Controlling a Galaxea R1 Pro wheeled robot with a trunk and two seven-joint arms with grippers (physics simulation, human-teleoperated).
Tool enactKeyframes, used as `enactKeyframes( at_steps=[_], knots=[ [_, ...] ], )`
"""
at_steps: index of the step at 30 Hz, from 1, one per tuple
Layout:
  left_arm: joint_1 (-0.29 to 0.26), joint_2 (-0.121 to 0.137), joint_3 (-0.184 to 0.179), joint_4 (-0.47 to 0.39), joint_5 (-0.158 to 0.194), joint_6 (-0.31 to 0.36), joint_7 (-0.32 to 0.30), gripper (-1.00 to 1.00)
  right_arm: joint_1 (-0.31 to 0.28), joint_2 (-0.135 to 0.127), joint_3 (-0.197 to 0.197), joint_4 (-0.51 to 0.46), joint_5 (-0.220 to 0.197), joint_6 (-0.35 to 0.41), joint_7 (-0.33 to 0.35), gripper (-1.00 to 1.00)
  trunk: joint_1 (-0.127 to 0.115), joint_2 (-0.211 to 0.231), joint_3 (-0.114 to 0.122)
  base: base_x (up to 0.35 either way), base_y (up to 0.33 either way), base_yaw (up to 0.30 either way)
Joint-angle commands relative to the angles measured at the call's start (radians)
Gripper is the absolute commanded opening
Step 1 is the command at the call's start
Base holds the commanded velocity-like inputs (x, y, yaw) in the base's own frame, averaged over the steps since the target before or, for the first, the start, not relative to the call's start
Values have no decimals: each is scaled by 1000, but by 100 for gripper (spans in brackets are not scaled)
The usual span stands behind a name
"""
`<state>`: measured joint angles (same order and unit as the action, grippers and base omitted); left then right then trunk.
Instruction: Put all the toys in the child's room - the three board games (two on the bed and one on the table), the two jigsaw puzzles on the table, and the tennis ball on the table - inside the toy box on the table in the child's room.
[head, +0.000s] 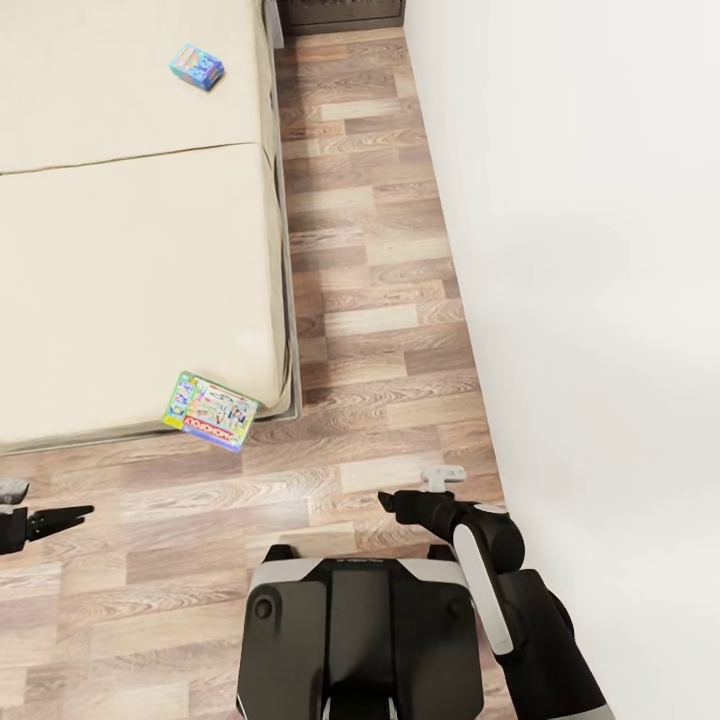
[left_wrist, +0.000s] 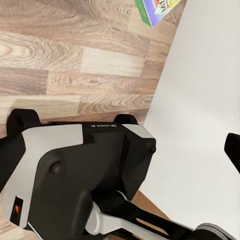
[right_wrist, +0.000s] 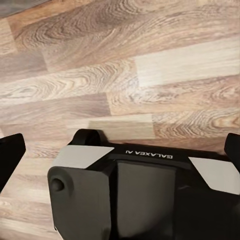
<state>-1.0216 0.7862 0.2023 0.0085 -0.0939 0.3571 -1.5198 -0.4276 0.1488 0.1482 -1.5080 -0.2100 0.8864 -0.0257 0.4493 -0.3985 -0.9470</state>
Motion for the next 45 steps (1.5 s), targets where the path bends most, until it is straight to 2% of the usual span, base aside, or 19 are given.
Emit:
enactKeyframes(
  at_steps=[1,16,24,33,45],
  knots=[
    [1,-2,8,1,-11,10,-5,100,0,0,0,0,-4,4,-3,100,1,-2,1,0,0,0],
    [3,-7,8,1,-12,8,-3,100,0,12,6,9,-6,2,-3,100,1,-2,25,-5,0,0],
    [3,-7,8,1,-11,7,-5,100,0,16,7,9,-8,0,-3,100,1,-2,37,-157,0,0],
    [3,-6,8,1,-10,7,-5,100,5,9,5,2,-54,-53,-5,100,1,-2,52,-30,0,0],
    [3,-3,8,1,-9,7,-4,100,6,2,0,11,-65,-63,-2,100,1,-2,72,-157,0,0]
  ],
)
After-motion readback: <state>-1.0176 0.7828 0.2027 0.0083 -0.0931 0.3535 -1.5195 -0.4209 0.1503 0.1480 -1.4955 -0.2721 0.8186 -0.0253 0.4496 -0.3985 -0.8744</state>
